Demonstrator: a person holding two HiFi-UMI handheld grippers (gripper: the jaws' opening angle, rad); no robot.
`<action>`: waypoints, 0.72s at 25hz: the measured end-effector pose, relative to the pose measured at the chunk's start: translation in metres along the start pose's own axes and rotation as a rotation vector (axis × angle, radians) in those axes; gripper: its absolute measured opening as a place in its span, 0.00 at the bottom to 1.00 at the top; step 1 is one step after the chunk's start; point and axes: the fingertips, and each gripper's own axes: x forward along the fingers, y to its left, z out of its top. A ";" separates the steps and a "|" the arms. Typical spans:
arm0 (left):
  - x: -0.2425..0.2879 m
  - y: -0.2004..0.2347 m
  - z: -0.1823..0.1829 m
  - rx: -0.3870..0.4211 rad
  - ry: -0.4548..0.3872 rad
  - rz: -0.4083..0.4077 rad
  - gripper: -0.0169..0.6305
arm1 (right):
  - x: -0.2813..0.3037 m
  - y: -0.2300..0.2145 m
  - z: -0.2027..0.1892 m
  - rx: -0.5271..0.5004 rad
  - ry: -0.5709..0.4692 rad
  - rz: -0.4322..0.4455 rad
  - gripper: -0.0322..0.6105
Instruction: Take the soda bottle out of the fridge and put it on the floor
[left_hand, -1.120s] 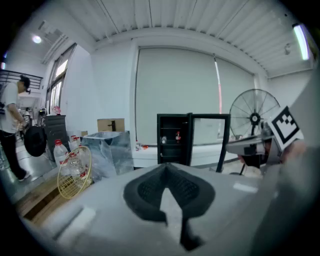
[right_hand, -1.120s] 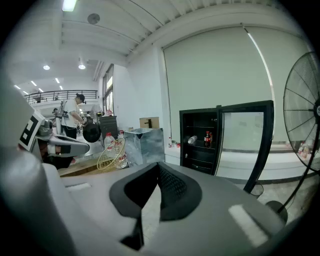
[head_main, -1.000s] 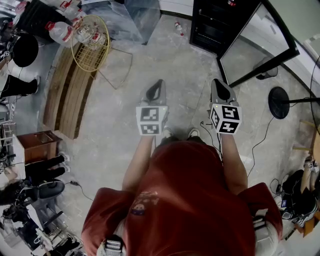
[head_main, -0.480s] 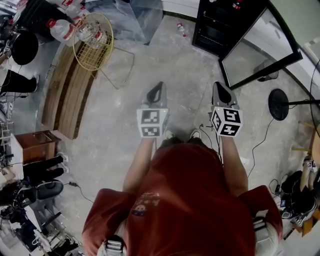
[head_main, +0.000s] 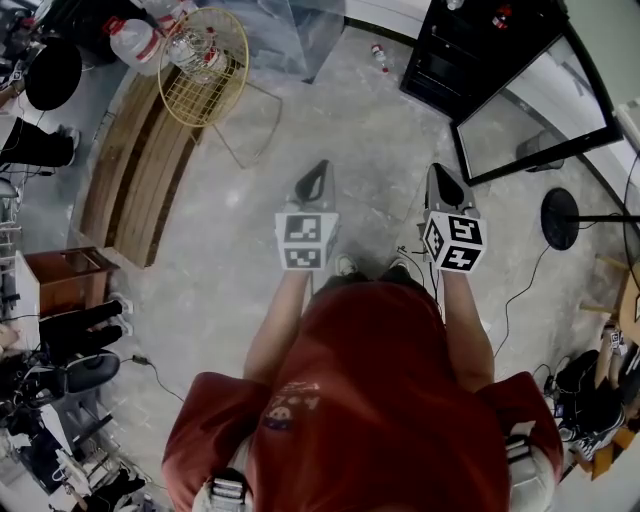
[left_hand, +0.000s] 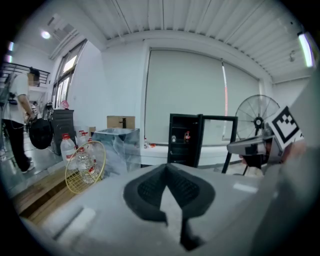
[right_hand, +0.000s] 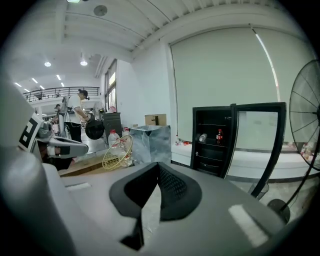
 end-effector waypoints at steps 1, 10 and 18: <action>-0.002 0.006 -0.003 0.000 0.001 0.000 0.03 | 0.003 0.008 0.000 -0.004 0.002 0.003 0.05; -0.012 0.033 -0.011 -0.010 0.005 0.010 0.03 | 0.016 0.038 -0.004 -0.003 0.014 0.020 0.05; 0.009 0.036 -0.012 -0.019 0.013 0.018 0.03 | 0.040 0.027 -0.009 0.020 0.044 0.027 0.05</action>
